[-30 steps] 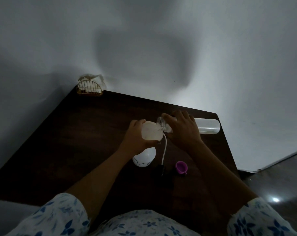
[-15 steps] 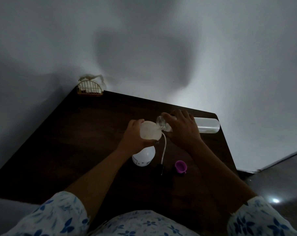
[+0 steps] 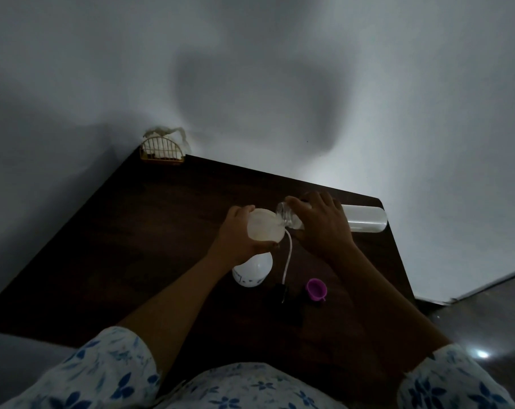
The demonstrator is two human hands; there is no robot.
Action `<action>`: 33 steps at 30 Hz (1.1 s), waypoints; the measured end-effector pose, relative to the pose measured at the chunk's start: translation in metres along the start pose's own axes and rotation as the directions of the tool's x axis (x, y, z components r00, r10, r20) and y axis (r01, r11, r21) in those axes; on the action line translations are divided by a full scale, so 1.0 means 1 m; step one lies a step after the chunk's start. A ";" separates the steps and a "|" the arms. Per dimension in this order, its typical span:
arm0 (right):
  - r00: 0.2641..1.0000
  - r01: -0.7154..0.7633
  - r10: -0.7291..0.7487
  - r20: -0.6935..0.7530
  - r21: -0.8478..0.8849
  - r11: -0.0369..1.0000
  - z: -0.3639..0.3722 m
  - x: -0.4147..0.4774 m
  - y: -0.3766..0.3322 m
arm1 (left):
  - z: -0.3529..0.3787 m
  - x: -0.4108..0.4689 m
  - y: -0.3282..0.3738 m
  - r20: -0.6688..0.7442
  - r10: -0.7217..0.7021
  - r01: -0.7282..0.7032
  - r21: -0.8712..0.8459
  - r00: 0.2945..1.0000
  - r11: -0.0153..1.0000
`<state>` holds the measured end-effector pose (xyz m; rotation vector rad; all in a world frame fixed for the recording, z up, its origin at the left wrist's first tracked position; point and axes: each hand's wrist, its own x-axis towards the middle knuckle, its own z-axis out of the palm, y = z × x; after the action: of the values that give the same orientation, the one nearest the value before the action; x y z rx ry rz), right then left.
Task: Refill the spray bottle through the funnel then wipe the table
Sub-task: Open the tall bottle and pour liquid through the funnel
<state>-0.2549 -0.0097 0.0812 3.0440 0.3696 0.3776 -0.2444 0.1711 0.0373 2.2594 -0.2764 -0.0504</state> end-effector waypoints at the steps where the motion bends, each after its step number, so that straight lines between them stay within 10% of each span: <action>1: 1.000 0.000 0.000 0.002 0.001 1.000 0.000 0.000 0.000 | 0.000 0.000 0.000 0.000 0.001 -0.001 -0.002 1.000 1.000; 33: 1.000 0.013 -0.013 -0.009 -0.026 1.000 -0.005 0.006 -0.003 | -0.004 0.003 0.004 0.049 0.007 -0.008 0.026 0.999 1.000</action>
<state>-0.2510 -0.0049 0.0874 3.0143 0.3812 0.3923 -0.2418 0.1712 0.0436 2.2852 -0.3130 -0.0983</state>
